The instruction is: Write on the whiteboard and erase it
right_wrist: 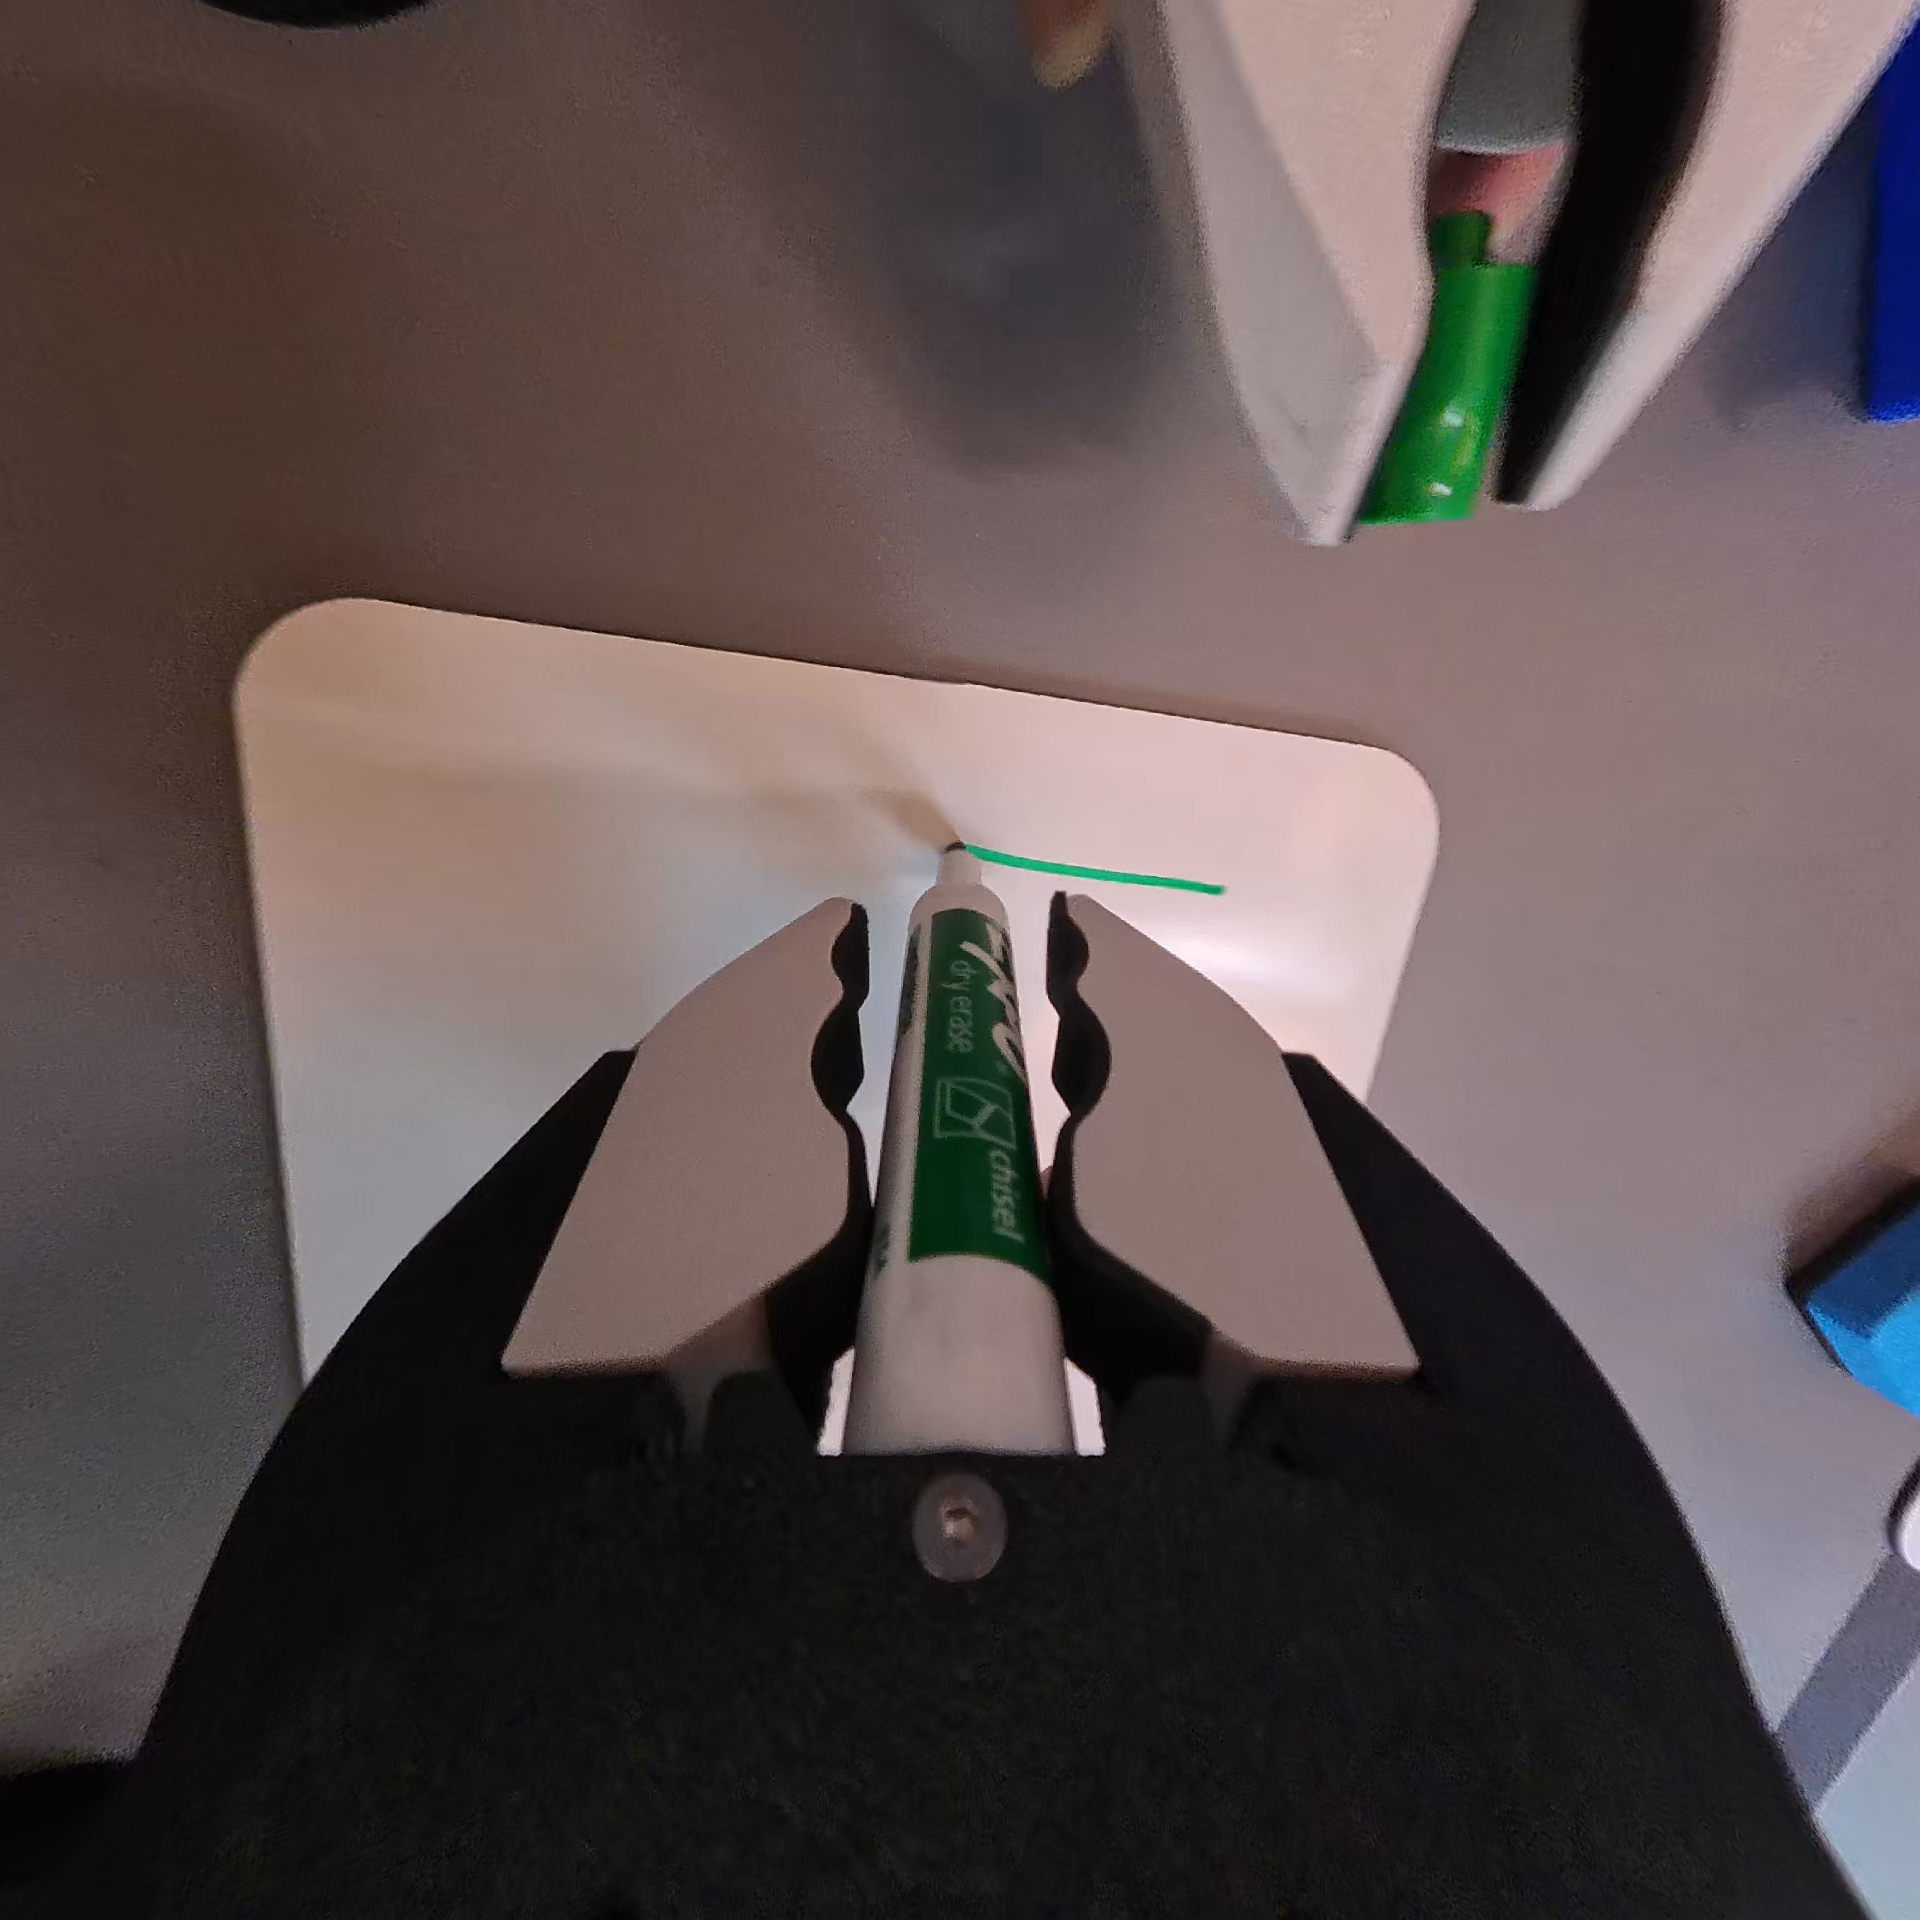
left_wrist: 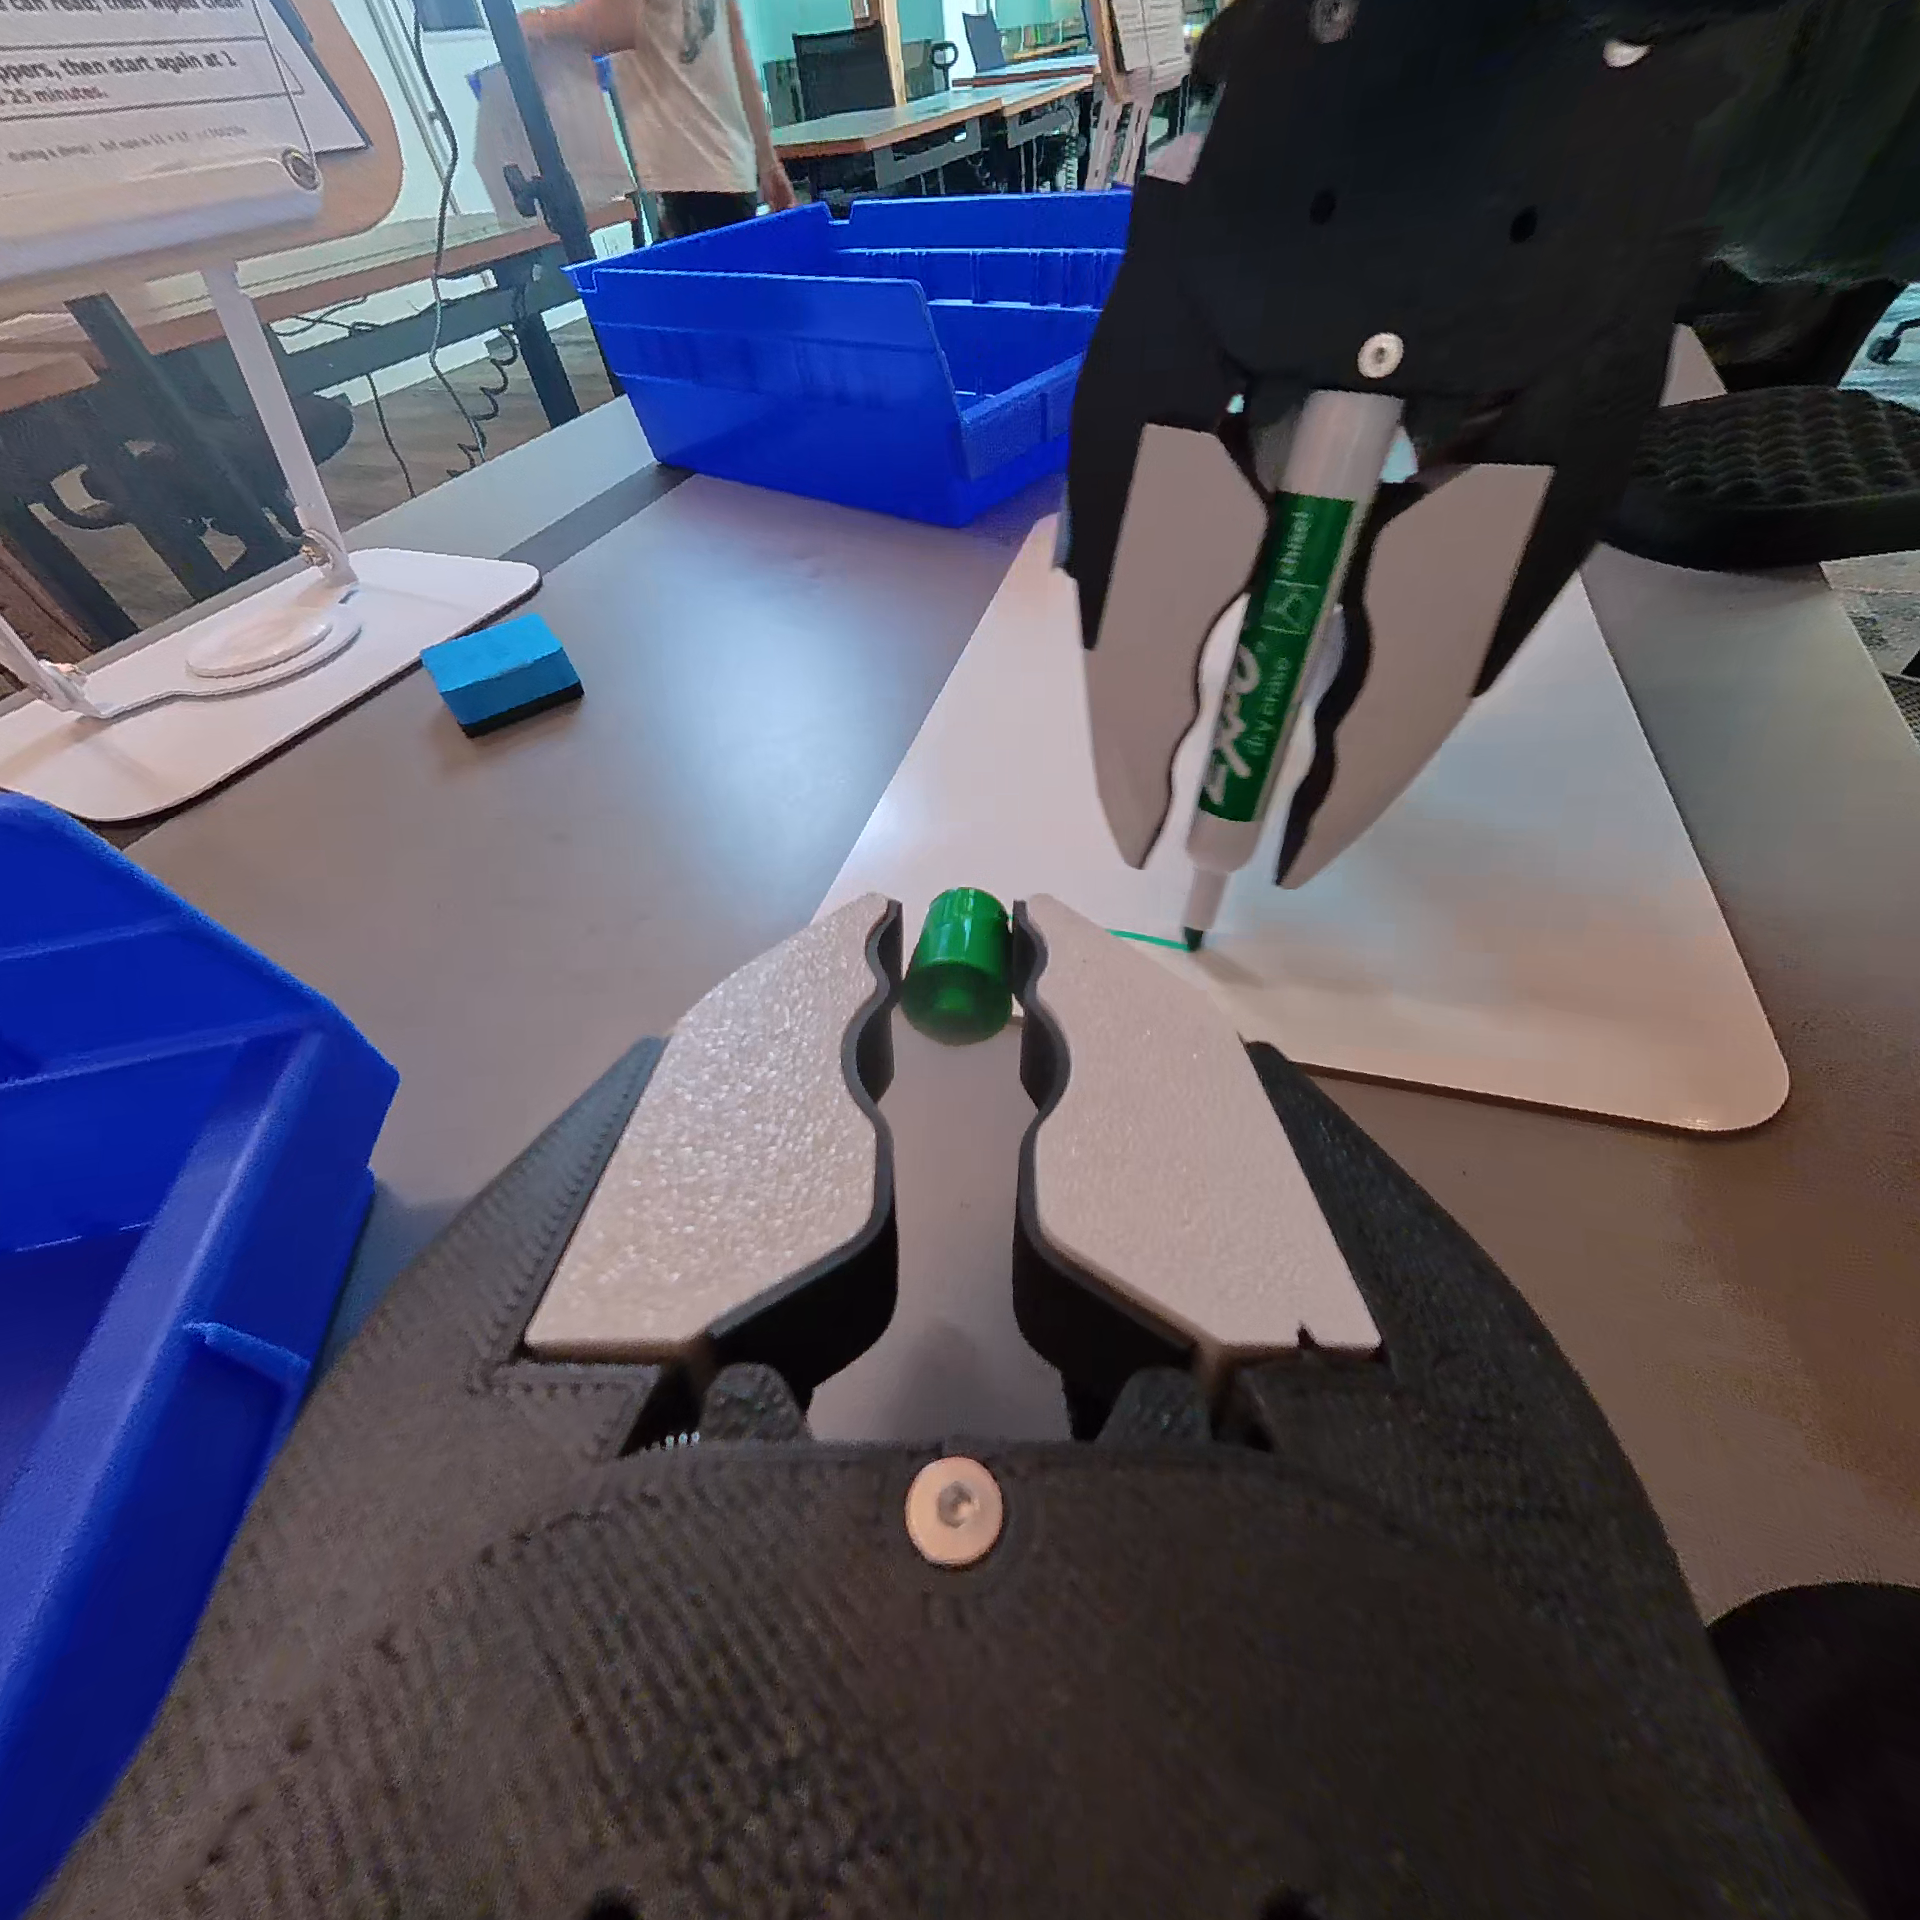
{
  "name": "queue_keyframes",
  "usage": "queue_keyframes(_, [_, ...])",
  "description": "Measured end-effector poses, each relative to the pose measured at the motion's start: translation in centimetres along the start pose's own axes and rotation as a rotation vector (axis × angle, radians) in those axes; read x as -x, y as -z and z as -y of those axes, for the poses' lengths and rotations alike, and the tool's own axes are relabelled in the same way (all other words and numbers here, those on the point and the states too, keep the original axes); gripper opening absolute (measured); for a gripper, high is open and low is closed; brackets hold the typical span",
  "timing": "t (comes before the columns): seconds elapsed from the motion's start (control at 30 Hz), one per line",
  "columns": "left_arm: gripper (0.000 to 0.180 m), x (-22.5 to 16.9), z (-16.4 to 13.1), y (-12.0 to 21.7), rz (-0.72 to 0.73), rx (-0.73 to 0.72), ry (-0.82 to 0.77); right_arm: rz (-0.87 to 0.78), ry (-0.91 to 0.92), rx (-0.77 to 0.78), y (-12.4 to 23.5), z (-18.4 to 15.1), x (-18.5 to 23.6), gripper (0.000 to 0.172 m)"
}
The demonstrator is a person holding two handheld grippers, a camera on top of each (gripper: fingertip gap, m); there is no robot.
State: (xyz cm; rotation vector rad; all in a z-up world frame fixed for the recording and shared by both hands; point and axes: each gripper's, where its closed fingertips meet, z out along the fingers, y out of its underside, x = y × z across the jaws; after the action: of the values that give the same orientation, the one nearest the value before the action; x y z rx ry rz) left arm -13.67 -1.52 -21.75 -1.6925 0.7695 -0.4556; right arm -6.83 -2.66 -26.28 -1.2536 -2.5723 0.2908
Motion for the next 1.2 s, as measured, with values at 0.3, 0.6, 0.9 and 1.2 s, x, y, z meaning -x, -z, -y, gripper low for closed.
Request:
queue_keyframes(0.3, [0.02, 0.0, 0.0, -0.1, 0.003, 0.004, -0.002, -0.132, -0.071, -0.02, 0.8, -0.6, -3.6, 0.034])
queue_keyframes(0.6, [0.02, -0.1, -0.1, -0.1, -0.008, 0.01, 0.008, -0.144, -0.101, -0.028, -0.2, -1.1, -5.4, 0.034])
queue_keyframes(0.9, [0.02, -0.1, -0.2, -0.1, -0.011, 0.015, 0.006, -0.137, -0.107, -0.017, -0.5, -1.3, -5.5, 0.034])
queue_keyframes(1.2, [0.02, -0.2, -0.3, -0.2, -0.015, 0.021, 0.004, -0.12, -0.112, 0.001, -0.3, -2.0, -4.4, 0.034])
